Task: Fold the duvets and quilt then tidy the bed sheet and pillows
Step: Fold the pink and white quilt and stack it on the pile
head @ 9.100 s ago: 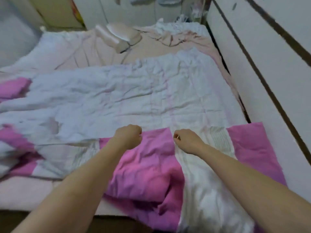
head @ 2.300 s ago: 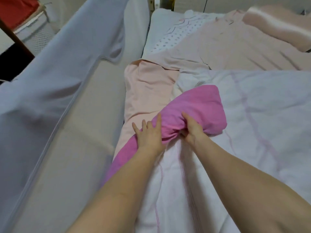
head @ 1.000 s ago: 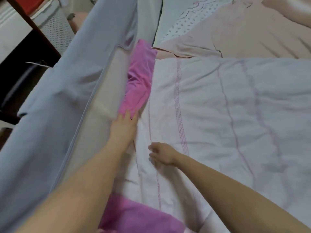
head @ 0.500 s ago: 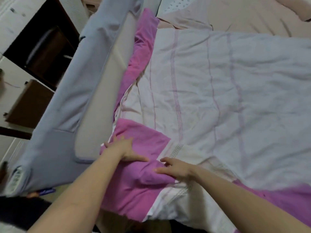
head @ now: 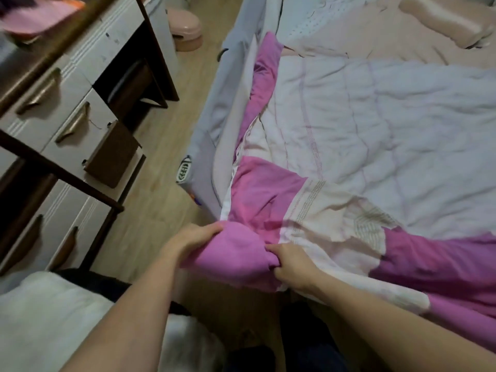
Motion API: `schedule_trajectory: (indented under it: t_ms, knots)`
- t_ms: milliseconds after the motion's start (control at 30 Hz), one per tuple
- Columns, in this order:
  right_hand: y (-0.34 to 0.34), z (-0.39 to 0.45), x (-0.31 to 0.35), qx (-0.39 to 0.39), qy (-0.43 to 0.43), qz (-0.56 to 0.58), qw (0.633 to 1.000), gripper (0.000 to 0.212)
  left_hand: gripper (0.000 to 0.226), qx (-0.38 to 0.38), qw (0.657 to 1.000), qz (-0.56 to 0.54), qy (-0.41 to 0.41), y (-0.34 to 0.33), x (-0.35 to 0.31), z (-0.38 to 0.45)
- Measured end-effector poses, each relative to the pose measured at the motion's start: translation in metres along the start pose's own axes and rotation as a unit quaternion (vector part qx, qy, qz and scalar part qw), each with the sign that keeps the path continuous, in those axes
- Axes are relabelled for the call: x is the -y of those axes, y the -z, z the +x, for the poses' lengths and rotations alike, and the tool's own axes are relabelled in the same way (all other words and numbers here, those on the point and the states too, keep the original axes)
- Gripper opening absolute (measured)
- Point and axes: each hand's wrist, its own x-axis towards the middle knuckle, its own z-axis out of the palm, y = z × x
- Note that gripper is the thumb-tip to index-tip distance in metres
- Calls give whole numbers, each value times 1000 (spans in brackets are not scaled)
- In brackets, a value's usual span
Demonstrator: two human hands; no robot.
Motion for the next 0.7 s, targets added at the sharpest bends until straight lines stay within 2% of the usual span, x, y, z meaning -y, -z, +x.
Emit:
schedule_trajectory:
  t_ms: [67, 133, 200, 267, 367, 433, 500, 533, 567, 633, 667, 700]
  knots:
    - [-19, -20, 34, 71, 48, -30, 996, 18, 57, 14, 999, 20, 27, 12, 23, -24]
    - [-32, -38, 56, 95, 79, -57, 991, 17, 50, 26, 999, 27, 26, 12, 44, -47]
    - [-34, -45, 58, 61, 68, -56, 994, 26, 46, 15, 999, -25, -18, 6, 55, -66]
    - [-23, -48, 51, 3, 39, -48, 998, 36, 38, -40, 992, -89, -82, -2, 57, -81]
    - [-5, -68, 31, -41, 21, -16, 999, 35, 23, -124, 960, -193, -162, -21, 49, -105]
    - [-13, -88, 17, -17, 31, -36, 999, 42, 21, -112, 958, -167, -202, -40, 49, -119]
    - [-22, -104, 8, -2, 48, -76, 996, 43, 26, -110, 959, -66, -253, -53, 50, -134]
    - [-17, -102, 10, -33, 37, -82, 995, 38, 28, -146, 949, -27, -278, -51, 45, -140]
    - [-5, -96, 16, -106, 21, -75, 991, 33, 24, -203, 935, -24, -289, -45, 38, -147]
    - [18, -92, 32, -267, 53, -30, 962, 31, 12, -309, 901, -80, -293, -26, 33, -161]
    - [17, -95, 43, -290, 78, -30, 953, 35, 12, -333, 898, -64, -280, -20, 40, -167]
    - [-1, -103, 52, -257, 107, -50, 959, 36, 12, -325, 913, 16, -246, -20, 58, -172]
